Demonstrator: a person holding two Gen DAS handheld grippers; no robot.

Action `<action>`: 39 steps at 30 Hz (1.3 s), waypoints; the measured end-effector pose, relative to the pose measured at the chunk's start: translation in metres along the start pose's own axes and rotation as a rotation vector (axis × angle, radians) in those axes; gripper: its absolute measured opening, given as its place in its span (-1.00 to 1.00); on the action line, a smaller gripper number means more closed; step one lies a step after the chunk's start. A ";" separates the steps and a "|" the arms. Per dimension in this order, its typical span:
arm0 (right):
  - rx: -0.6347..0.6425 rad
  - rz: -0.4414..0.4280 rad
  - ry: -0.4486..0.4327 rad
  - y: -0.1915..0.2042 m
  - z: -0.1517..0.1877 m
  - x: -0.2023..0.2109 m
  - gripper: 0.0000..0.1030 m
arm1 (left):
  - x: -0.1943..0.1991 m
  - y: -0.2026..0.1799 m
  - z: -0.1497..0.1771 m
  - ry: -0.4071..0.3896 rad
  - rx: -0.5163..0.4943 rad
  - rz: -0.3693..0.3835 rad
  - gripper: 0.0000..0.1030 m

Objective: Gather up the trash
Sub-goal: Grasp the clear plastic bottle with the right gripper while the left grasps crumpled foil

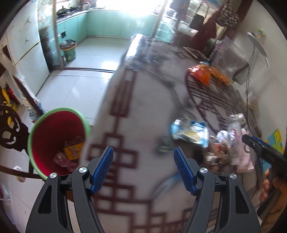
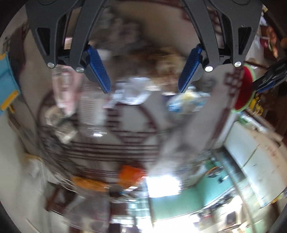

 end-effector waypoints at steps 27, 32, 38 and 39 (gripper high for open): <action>0.139 -0.138 0.149 -0.115 -0.014 -0.062 0.11 | -0.064 -0.225 0.019 0.113 -0.254 0.021 0.32; 0.092 -0.150 0.145 -0.134 -0.017 -0.057 0.11 | -0.099 -0.241 0.007 0.150 -0.303 -0.003 0.34; 0.073 -0.172 0.129 -0.145 -0.018 -0.047 0.11 | -0.131 -0.241 0.006 0.221 -0.275 -0.024 0.23; 0.073 -0.172 0.126 -0.145 -0.019 -0.045 0.11 | -0.134 -0.240 0.006 0.224 -0.266 -0.025 0.04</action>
Point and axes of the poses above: each gripper's, at about its wrist camera, not at the fingertips, and x roughly against the way its jaws point, y to its left, z to its underside, the point moved 5 cm from there along -x, roughly the way its jaws point, and after that the axes turned 2 degrees about -y, right-handed, at the moved point
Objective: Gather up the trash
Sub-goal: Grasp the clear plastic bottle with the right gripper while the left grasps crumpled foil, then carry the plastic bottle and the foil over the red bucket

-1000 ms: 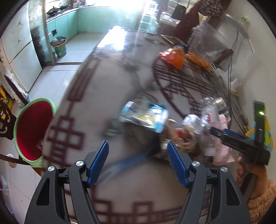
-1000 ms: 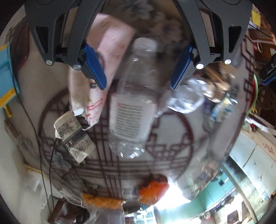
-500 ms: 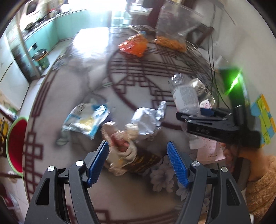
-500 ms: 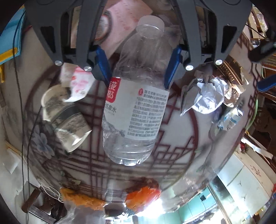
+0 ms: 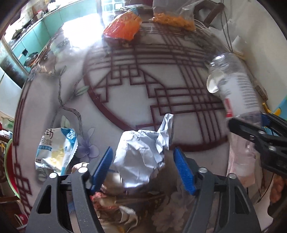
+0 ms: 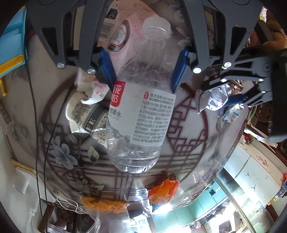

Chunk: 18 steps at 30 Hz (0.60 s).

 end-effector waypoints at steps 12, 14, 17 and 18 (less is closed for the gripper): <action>0.035 -0.019 -0.037 0.012 -0.013 0.010 0.11 | 0.042 0.005 -0.007 -0.119 0.139 0.062 -0.09; 0.044 -0.029 -0.042 0.018 -0.014 0.011 0.11 | 0.052 0.005 -0.008 -0.147 0.143 0.050 -0.09; 0.062 -0.044 -0.051 0.029 -0.017 0.015 0.11 | 0.074 0.006 -0.006 -0.181 0.161 0.052 -0.09; 0.065 -0.048 -0.056 0.032 -0.017 0.017 0.11 | 0.084 0.006 -0.006 -0.203 0.174 0.066 -0.09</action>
Point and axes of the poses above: each gripper's, at about its wrist camera, not at the fingertips, and x roughly against the way its jaws point, y to its left, z to its underside, the point moved 5 cm from there along -x, roughly the way its jaws point, and after that the axes turned 2 degrees about -y, right-handed, at the moved point
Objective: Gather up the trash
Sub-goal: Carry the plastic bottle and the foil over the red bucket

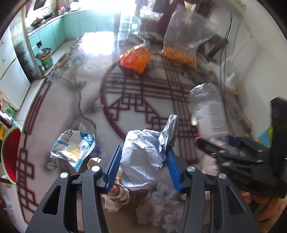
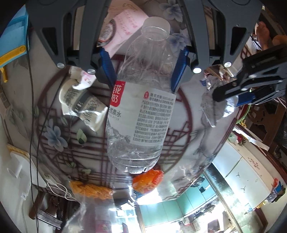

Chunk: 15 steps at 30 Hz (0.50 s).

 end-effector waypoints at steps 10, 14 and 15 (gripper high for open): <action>0.087 -0.056 -0.100 0.045 -0.018 0.034 0.11 | 0.051 0.003 -0.004 -0.128 -0.016 -0.054 -0.07; 0.111 -0.068 -0.121 0.060 -0.020 0.042 0.11 | 0.059 0.015 0.002 -0.136 0.006 -0.066 -0.07; 0.116 -0.070 -0.126 0.064 -0.019 0.044 0.11 | 0.060 0.017 0.004 -0.138 0.011 -0.068 -0.07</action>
Point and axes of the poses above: each gripper's, at about its wrist camera, not at the fingertips, and x roughly against the way its jaws point, y to its left, z to its underside, the point moved 5 cm from there along -x, roughly the way its jaws point, and after that the axes turned 2 degrees about -y, right-handed, at the moved point
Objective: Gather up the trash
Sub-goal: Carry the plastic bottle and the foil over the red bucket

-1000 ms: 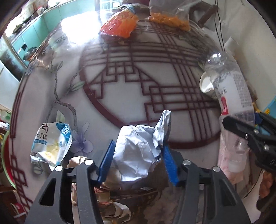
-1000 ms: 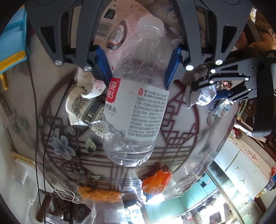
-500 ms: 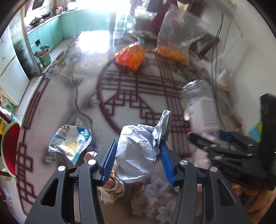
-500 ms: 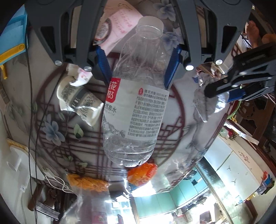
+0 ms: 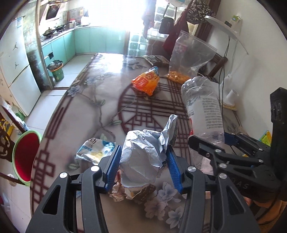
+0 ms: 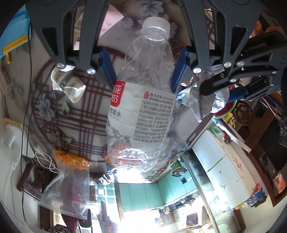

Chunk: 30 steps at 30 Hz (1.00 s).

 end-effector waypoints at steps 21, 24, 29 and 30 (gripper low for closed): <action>0.060 -0.024 -0.008 0.051 0.007 0.009 0.11 | 0.029 0.046 0.019 -0.027 0.063 -0.038 -0.07; 0.068 -0.026 -0.004 0.059 0.008 0.008 0.11 | 0.031 0.055 0.021 -0.029 0.073 -0.042 -0.07; 0.081 -0.026 0.005 0.075 0.009 0.003 0.11 | 0.036 0.073 0.027 -0.030 0.086 -0.052 -0.07; 0.085 -0.026 0.007 0.079 0.009 0.001 0.11 | 0.036 0.079 0.028 -0.029 0.091 -0.052 -0.07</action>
Point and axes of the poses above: each gripper's, at about its wrist camera, not at the fingertips, and x roughly against the way its jaws point, y to its left, z to its underside, the point moved 5 cm from there along -x, roughly the way its jaws point, and after that the axes turned 2 degrees about -y, right-handed, at the moved point
